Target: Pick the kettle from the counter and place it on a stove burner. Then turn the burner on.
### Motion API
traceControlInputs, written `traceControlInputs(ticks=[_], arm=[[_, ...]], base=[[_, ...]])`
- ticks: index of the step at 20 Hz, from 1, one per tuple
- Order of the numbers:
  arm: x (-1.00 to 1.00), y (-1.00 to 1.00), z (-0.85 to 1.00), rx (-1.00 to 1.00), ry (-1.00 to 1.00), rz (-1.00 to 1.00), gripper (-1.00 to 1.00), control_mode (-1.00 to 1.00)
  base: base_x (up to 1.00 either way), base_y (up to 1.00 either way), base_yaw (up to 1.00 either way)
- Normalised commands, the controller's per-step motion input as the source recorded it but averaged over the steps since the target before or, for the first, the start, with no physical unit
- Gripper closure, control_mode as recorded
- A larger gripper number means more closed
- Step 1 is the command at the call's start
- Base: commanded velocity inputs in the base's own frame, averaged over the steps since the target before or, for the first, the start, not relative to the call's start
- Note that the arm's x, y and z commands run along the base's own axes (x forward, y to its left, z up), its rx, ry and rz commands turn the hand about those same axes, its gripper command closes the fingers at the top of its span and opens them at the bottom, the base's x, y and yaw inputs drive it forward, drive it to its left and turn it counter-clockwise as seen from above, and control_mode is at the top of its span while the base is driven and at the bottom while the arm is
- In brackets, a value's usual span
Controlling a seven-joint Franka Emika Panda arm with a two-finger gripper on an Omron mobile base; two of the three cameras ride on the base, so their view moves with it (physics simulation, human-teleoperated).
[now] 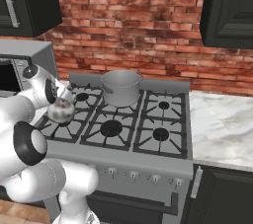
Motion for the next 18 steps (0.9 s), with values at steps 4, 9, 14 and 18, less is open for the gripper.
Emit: traceControlInputs(ticks=[4, 9, 14, 18], arm=[[0.14, 0.00, -0.14, 0.00, -0.05, 0.00, 1.00, -1.00], [0.03, 0.07, -0.14, 0.00, -0.03, 0.00, 1.00, -1.00], [0.00, 0.21, -0.12, 0.00, 0.00, 0.00, 1.00, -1.00], [0.00, 0.17, -0.15, 0.00, 0.00, -0.01, 1.00, -1.00]], base=[[0.00, 0.00, 0.00], [0.00, 0.00, 0.00], [0.00, 0.00, 0.00], [0.00, 0.00, 0.00]])
